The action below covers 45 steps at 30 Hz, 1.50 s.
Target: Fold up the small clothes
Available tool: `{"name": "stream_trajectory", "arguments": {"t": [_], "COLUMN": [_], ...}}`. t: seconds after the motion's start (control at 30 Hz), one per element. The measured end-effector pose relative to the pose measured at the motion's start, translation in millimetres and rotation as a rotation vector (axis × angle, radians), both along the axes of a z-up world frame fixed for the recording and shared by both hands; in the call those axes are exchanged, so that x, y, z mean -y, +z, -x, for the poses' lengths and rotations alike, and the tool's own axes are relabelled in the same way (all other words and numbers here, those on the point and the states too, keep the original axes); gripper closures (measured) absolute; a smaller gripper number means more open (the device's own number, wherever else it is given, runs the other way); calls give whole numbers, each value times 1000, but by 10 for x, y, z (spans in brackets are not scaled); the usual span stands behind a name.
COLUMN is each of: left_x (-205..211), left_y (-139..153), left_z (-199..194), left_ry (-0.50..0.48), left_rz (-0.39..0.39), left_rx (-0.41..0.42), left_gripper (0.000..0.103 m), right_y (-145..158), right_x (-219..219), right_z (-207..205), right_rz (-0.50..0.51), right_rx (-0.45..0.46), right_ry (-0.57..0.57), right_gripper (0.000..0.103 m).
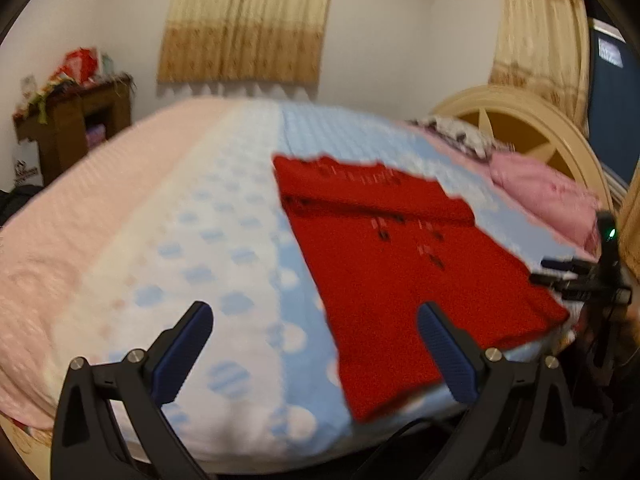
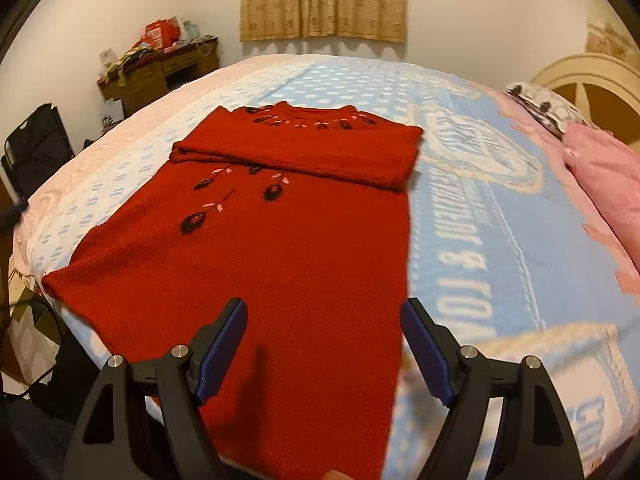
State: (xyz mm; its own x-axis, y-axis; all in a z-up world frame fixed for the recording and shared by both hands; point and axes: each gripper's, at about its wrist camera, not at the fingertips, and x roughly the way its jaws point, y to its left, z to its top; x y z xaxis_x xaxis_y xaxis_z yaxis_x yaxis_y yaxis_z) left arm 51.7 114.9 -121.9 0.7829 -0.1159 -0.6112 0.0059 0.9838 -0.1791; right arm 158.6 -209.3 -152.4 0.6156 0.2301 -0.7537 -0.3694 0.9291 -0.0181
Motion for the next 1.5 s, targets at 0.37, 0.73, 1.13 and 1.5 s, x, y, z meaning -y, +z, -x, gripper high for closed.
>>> {"name": "stream_trajectory", "arguments": {"t": [0.37, 0.73, 1.13, 1.5], "left_x": [249, 435, 391, 355], "left_y": [-399, -462, -409, -416], "left_z": [-19, 36, 97, 108], "left_ry": [-69, -132, -165, -157], "left_rz": [73, 6, 18, 54], "left_rx": [-132, -161, -168, -184], "left_gripper": [0, 5, 41, 46], "right_y": [-154, -158, -113, 2], "right_x": [421, 414, 436, 592], "right_z": [346, 467, 585, 582], "right_rz": [-73, -97, -166, -194], "right_rx": [-52, -91, -84, -49], "right_ry": [-102, -64, -17, -59], "right_gripper": [24, 53, 93, 94]}}
